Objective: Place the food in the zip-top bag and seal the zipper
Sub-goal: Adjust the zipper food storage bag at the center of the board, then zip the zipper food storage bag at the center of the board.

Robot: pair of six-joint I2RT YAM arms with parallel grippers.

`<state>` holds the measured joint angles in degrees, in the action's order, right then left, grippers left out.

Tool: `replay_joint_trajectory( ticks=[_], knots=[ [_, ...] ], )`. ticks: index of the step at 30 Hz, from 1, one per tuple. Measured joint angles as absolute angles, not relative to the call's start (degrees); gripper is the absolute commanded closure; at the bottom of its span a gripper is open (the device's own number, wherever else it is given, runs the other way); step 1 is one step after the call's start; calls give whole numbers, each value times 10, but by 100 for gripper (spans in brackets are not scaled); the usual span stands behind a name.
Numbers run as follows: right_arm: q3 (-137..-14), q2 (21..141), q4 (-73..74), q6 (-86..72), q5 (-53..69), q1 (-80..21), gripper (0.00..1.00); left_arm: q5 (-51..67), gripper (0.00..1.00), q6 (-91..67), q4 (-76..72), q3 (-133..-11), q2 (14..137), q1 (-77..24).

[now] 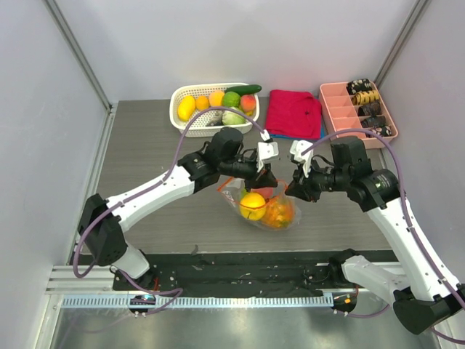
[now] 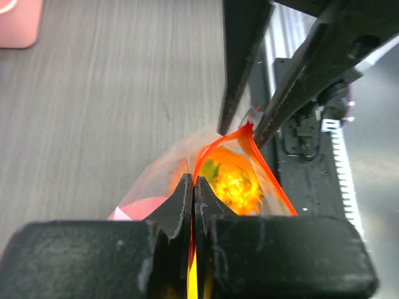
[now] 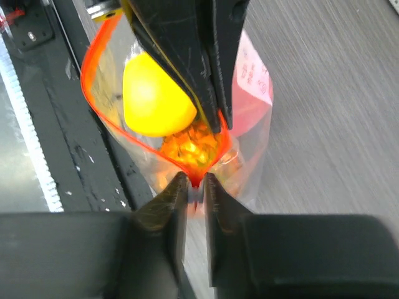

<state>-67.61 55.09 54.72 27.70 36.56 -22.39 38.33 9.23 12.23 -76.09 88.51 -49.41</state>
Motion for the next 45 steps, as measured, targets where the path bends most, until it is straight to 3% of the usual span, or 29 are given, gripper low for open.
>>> replay_joint_trajectory(
  ticks=[2, 4, 19, 26, 31, 34, 38, 41, 44, 45],
  knots=[
    [-674, 549, 539, 264, 366, -224, 31, 407, 100, 77, 122, -761, 889, -484],
    [-664, 541, 520, 258, 360, -224, 25, 432, 100, 62, 122, -761, 890, -470],
    [-444, 316, 340, 189, 305, -224, 33, 561, 100, -10, 108, -761, 894, -409],
    [-392, 346, 210, 175, 319, -224, 54, 575, 100, -17, 109, -764, 908, -409],
    [-379, 363, 163, 170, 339, -224, 60, 576, 100, -24, 109, -765, 910, -408],
    [-372, 364, 146, 169, 347, -224, 74, 577, 100, -26, 109, -765, 910, -407],
    [-369, 364, 135, 165, 361, -224, 99, 578, 100, -30, 109, -765, 910, -407],
    [-369, 363, 130, 164, 367, -224, 99, 581, 99, -35, 109, -767, 913, -407],
    [-369, 361, 130, 164, 369, -224, 99, 581, 91, -38, 112, -770, 916, -406],
    [-369, 359, 131, 164, 370, -224, 99, 581, 67, -39, 114, -772, 917, -405]
  ],
)
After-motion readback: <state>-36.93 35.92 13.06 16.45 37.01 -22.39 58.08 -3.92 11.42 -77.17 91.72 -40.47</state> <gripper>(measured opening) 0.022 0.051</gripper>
